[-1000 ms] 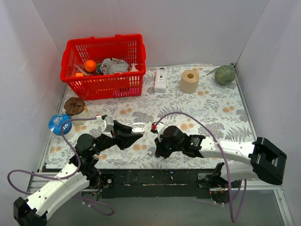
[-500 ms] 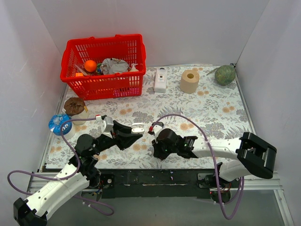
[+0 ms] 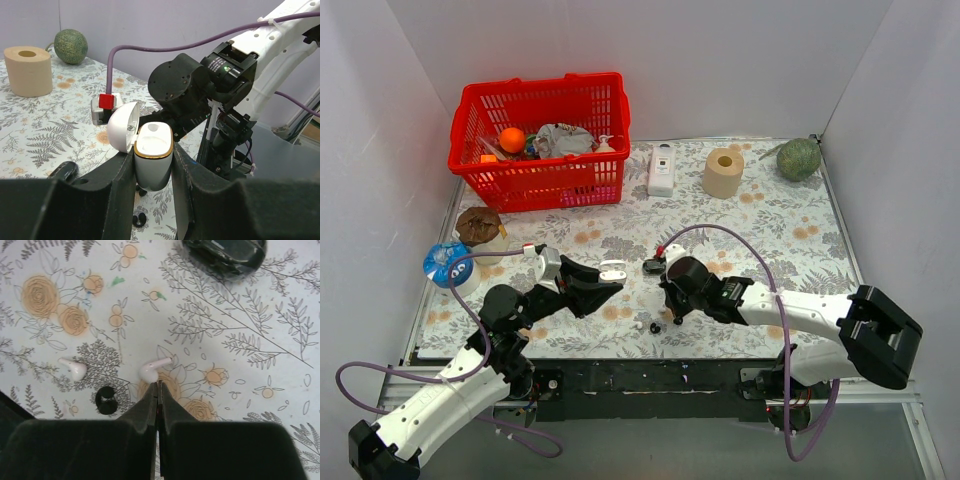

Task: Insert the wireless bluetooth earbuds into the charging case
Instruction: Pick up the earbud from the center of the board.

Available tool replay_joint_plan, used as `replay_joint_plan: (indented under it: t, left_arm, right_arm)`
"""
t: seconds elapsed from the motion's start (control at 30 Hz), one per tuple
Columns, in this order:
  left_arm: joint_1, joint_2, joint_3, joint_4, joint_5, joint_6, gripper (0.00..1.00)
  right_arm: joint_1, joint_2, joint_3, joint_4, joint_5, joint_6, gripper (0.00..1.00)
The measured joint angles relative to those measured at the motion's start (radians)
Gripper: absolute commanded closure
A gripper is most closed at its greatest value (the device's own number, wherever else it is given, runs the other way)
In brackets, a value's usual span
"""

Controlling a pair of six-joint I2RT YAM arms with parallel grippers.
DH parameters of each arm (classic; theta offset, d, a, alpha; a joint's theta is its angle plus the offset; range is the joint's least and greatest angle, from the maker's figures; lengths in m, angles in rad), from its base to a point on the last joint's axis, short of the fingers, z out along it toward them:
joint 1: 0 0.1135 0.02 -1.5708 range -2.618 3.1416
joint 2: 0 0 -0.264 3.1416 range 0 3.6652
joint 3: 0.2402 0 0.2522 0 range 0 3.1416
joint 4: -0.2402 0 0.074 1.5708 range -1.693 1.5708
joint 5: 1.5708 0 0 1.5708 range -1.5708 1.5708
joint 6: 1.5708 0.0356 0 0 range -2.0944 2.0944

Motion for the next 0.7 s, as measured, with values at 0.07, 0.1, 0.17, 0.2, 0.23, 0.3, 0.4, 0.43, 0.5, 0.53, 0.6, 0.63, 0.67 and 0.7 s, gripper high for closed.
replay_joint_plan:
  t: [0.07,0.1,0.17,0.2,0.23,0.3,0.4,0.43,0.5,0.53,0.6,0.63,0.67,0.7]
  left_arm:
    - [0.0,0.0,0.0,0.0,-0.001,0.0,1.0]
    - [0.0,0.0,0.0,0.0,-0.001,0.0,1.0]
    - [0.0,0.001,0.0,0.0,-0.001,0.0,1.0]
    - [0.0,0.001,0.0,0.0,-0.001,0.0,1.0]
    - [0.0,0.002,0.0,0.0,-0.001,0.0,1.0]
    - [0.0,0.004,0.0,0.0,-0.001,0.0,1.0]
    - [0.0,0.01,0.0,-0.001,0.0,0.0,1.0]
    - [0.0,0.012,0.0,0.0,0.0,0.0,1.0]
    - [0.0,0.013,0.0,-0.001,-0.001,0.0,1.0]
    - [0.0,0.013,0.0,-0.002,0.0,0.0,1.0]
    - [0.0,0.013,0.0,-0.002,0.0,0.0,1.0]
    - [0.0,0.014,0.0,-0.002,0.0,-0.001,1.0]
    - [0.0,0.014,0.0,-0.002,0.0,-0.002,1.0]
    - [0.0,0.015,0.0,-0.001,0.0,-0.003,1.0]
  right_arm:
    - [-0.021,0.006,0.0,-0.01,0.003,-0.005,0.99]
    - [-0.03,0.013,0.0,-0.012,0.003,-0.008,0.99]
    - [-0.035,0.025,0.0,-0.015,0.003,-0.016,0.99]
    - [-0.035,0.031,0.0,-0.016,0.0,-0.019,0.99]
    - [-0.035,0.037,0.0,-0.016,-0.004,-0.021,0.99]
    - [-0.035,0.05,0.0,-0.016,-0.013,-0.023,0.99]
    - [-0.035,0.079,0.0,-0.015,-0.029,-0.024,0.99]
    - [-0.035,0.089,0.0,-0.015,-0.035,-0.024,0.99]
    - [-0.035,0.104,0.0,-0.016,-0.046,-0.025,0.99]
    - [-0.035,0.106,0.0,-0.017,-0.051,-0.025,0.99]
    - [-0.035,0.106,0.0,-0.016,-0.059,-0.026,0.99]
    - [-0.035,0.108,0.0,-0.014,-0.064,-0.027,0.99]
    - [-0.035,0.11,0.0,-0.013,-0.067,-0.027,0.99]
    - [-0.035,0.115,0.002,-0.01,-0.072,-0.028,0.99]
